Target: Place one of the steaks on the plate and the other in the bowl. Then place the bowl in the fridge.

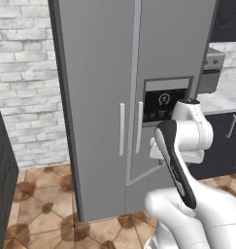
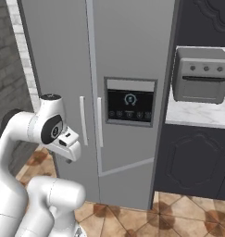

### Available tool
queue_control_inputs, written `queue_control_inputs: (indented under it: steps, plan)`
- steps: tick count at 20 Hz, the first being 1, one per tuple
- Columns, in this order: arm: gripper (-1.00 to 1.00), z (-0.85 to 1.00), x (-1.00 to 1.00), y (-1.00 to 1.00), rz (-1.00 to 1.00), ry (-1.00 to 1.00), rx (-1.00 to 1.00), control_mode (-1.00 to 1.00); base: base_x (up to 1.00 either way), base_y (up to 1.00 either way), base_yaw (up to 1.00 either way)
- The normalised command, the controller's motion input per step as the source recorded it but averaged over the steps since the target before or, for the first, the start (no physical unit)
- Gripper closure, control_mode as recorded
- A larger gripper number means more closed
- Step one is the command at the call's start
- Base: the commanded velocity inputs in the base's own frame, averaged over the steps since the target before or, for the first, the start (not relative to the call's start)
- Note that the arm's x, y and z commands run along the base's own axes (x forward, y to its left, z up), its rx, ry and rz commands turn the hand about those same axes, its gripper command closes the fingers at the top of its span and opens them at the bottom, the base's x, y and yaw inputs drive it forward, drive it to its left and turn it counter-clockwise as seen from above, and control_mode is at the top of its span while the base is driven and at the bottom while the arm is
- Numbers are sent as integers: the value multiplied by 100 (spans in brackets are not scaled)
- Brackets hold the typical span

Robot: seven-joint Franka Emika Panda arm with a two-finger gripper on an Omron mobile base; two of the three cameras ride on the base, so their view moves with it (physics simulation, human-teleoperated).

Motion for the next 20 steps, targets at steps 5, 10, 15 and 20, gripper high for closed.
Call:
queue_control_inputs:
  steps: [5, 10, 15, 20]
  plan:
    - [-100, -4, 39, -5, 8, -42, -8, -100, 0, 0, 0]
    - [-100, 0, 67, -25, 4, -23, -12, -100, 0, 0, 0]
    - [-100, -10, 98, -18, 2, 4, -1, -100, 0, 0, 0]
    - [-100, -1, 95, 0, 6, 1, 0, -100, 0, 0, 0]
